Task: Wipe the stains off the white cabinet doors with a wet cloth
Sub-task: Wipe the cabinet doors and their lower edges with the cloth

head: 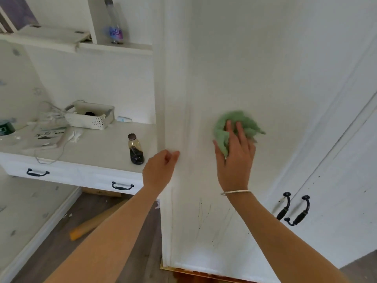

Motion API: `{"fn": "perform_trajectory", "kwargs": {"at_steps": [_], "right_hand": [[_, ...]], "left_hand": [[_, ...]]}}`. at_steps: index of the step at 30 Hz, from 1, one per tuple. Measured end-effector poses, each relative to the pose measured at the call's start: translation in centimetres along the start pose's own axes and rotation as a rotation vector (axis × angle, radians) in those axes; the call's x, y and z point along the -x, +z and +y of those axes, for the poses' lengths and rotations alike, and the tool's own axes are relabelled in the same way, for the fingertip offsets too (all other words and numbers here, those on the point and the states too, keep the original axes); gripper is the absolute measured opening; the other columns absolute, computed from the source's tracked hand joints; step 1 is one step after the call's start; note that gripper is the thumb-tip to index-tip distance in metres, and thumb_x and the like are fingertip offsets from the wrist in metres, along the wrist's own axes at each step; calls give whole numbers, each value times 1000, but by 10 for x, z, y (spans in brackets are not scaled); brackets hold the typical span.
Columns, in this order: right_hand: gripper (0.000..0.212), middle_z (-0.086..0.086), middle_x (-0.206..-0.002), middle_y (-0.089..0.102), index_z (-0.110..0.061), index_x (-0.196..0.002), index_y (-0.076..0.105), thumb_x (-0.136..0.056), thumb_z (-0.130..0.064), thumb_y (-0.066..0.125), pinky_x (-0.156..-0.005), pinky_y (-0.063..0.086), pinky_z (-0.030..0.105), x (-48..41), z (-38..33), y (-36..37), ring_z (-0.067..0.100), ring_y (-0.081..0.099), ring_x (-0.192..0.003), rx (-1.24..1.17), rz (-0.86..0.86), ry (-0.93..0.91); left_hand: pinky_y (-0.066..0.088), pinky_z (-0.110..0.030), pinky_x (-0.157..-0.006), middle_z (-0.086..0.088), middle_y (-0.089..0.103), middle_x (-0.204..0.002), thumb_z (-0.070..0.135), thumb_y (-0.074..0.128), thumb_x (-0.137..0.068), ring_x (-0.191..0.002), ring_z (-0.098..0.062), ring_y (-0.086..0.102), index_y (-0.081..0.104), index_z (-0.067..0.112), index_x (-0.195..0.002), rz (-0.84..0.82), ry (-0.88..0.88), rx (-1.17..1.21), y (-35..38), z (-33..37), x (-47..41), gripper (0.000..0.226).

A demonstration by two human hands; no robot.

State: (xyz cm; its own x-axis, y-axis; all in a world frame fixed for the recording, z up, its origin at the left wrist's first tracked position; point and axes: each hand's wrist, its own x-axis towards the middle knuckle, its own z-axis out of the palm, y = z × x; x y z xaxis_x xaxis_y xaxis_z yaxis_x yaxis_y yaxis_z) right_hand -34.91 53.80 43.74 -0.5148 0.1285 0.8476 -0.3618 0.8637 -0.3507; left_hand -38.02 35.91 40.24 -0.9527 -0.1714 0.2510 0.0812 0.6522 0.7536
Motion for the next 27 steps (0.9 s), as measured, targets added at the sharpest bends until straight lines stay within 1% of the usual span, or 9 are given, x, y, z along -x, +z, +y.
{"fn": "perform_trajectory", "kwargs": {"at_steps": [2, 6, 9, 12, 16, 20, 22, 24, 27], "right_hand": [[43, 2, -153, 34, -17, -134, 48, -95, -36, 47, -112, 22, 40, -1, 12, 21, 23, 28, -143, 196, -144, -352], [52, -5, -158, 18, -22, -150, 33, -101, -38, 37, -115, 19, 40, 11, 30, 55, 19, 20, -146, 360, -160, -576], [53, -3, -157, 29, -22, -151, 33, -99, -31, 42, -112, 22, 39, 32, 46, 78, 19, 37, -139, 448, -123, -761], [56, -3, -150, 43, -21, -150, 34, -95, -19, 45, -111, 24, 39, 83, 66, 107, 21, 59, -109, 493, -153, -836], [60, -9, -117, 68, -25, -142, 48, -82, -14, 46, -117, 15, 38, 164, 112, 139, 22, 44, -108, 706, -361, -1074], [61, -23, -108, 68, -37, -126, 63, -65, -35, 70, -107, 25, 31, 193, 122, 161, 5, 59, -102, 831, -509, -1404], [65, -18, -129, 60, -32, -136, 55, -73, -41, 70, -102, 29, 31, 166, 113, 167, 7, 55, -114, 698, -366, -1364], [61, -5, -150, 42, -26, -148, 37, -91, -41, 50, -107, 25, 37, 130, 95, 158, 18, 42, -136, 652, -180, -1279], [54, 2, -154, 37, -25, -149, 34, -97, -39, 40, -116, 15, 42, 115, 76, 148, 24, 30, -144, 557, -94, -1095]], "left_hand": [[32, -25, -51, 3, 52, -59, 52, 47, -93, -56, -10, 48, 46, 19, -66, 91, 46, -34, 6, -4, 4, 43], [30, -24, -49, 4, 41, -51, 39, 55, -93, -48, -10, 38, 35, 24, -61, 196, 157, 88, 21, -21, -3, 41], [31, -27, -50, 2, 39, -51, 32, 49, -95, -49, -12, 33, 35, 22, -63, 207, 258, 165, 26, -33, -12, 37], [30, -19, -49, 4, 38, -49, 42, 45, -97, -48, -11, 37, 32, 27, -62, 220, 374, 103, 26, -43, -17, 39], [28, -19, -48, 4, 35, -49, 42, 54, -93, -46, -10, 34, 35, 16, -62, 290, 384, 172, 41, -59, -19, 44], [30, -17, -52, 7, 33, -50, 39, 59, -90, -47, -8, 33, 36, 13, -60, 327, 379, 260, 57, -72, -20, 46], [34, -22, -55, 7, 33, -50, 40, 59, -90, -48, -7, 33, 35, 14, -60, 337, 409, 257, 59, -78, -20, 47], [35, -26, -56, 4, 36, -51, 40, 58, -92, -50, -8, 34, 37, 12, -60, 311, 441, 254, 59, -82, -20, 47], [34, -31, -56, 4, 36, -53, 41, 50, -96, -53, -10, 35, 38, 14, -59, 320, 460, 294, 59, -90, -19, 47]]}}
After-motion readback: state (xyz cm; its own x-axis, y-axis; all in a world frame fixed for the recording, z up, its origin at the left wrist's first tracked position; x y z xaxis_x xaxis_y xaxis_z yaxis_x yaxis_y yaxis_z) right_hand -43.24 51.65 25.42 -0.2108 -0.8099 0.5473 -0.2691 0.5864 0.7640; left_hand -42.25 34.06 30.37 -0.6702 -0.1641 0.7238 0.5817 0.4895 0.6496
